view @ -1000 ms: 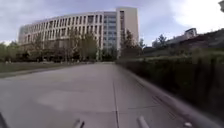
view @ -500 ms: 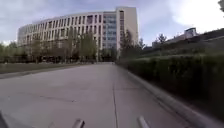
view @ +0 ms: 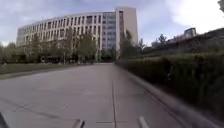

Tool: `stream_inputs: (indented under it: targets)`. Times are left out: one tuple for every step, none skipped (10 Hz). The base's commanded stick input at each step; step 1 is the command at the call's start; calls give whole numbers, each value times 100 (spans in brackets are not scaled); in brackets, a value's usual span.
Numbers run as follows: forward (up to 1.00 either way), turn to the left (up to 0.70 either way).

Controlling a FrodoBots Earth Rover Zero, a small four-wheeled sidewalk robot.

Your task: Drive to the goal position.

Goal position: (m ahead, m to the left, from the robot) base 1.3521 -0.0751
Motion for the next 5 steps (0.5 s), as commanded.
stream_inputs:
  targets:
    - [100, 0]
    - [100, 0]
    - [100, 0]
    - [100, 0]
    - [100, 0]
